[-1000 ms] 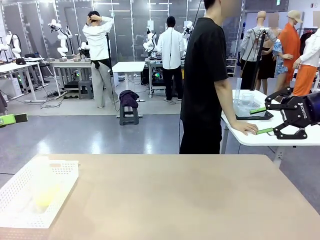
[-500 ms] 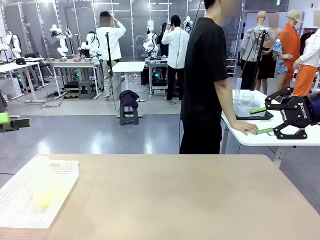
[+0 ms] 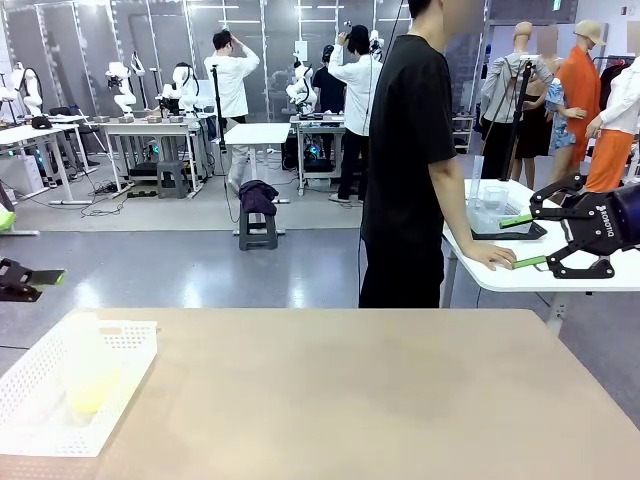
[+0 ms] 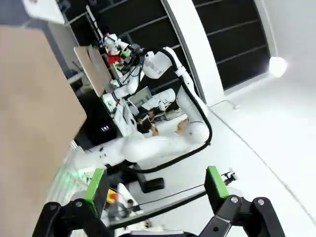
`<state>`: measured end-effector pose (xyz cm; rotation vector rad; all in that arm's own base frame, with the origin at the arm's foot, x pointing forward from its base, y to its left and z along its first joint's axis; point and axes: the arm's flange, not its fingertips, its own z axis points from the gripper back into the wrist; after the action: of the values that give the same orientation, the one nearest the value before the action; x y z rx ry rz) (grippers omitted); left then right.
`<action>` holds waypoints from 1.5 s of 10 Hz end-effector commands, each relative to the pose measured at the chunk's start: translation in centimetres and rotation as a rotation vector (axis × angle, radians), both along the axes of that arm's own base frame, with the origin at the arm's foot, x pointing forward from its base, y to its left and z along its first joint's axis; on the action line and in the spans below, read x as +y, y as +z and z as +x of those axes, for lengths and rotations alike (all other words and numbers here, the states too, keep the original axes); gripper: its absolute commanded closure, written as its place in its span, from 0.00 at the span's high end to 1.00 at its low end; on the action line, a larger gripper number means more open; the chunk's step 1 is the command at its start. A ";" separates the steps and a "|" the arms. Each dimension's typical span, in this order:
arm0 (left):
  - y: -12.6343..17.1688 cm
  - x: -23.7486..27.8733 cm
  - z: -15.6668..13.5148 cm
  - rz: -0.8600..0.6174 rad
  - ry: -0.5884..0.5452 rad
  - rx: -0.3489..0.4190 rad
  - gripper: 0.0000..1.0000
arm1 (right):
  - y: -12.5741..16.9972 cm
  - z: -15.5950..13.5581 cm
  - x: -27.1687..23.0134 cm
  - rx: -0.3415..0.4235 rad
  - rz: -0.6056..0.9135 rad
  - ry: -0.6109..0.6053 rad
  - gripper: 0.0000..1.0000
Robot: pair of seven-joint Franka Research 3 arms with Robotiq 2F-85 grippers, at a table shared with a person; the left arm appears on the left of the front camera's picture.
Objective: Prepare the solutions needed for the experiment.
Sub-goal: When the human places the Big flask in the center of the table, pick up the Big flask and place it in the left Organizing basket.
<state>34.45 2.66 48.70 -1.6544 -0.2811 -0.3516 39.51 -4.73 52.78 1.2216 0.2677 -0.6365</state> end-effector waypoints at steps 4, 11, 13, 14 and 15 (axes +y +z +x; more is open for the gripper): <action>-0.2 -0.2 0.1 0.011 -0.013 0.083 1.00 | 0.1 0.0 0.0 -0.009 0.012 0.002 0.57; -0.2 -0.2 0.1 0.011 -0.013 0.083 1.00 | 0.1 0.0 0.0 -0.009 0.012 0.002 0.57; -0.2 -0.2 0.1 0.011 -0.013 0.083 1.00 | 0.1 0.0 0.0 -0.009 0.012 0.002 0.57; -0.2 -0.2 0.1 0.011 -0.013 0.083 1.00 | 0.1 0.0 0.0 -0.009 0.012 0.002 0.57; -0.2 -0.2 0.1 0.011 -0.013 0.083 1.00 | 0.1 0.0 0.0 -0.009 0.012 0.002 0.57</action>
<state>34.58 2.51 48.38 -1.6586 -0.2036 -0.2893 39.51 -4.74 52.78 1.2216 0.2676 -0.6366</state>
